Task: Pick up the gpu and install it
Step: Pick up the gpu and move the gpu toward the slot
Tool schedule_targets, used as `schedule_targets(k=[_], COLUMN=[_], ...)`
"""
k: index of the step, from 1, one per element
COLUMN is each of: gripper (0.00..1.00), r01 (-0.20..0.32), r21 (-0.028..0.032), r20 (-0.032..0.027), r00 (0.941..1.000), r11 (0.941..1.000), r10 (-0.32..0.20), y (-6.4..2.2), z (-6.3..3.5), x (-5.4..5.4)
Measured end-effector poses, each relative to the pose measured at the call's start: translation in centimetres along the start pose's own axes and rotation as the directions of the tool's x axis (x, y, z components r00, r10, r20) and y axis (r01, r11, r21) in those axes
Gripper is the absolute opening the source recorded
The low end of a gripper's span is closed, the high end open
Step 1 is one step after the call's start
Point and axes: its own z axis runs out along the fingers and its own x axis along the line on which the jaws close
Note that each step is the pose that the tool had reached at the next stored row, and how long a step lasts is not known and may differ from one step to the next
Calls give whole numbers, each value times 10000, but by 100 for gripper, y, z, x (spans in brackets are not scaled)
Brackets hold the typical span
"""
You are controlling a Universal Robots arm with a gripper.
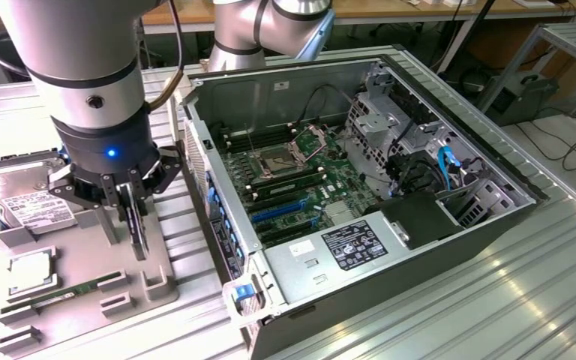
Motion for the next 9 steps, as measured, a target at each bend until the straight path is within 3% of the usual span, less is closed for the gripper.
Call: schedule_targets(k=[9], gripper=[27], r01=[1], r21=[-26], r20=[1], r00=[10000], r11=[10000], r10=[-1], y=[2], z=[-46], x=[1])
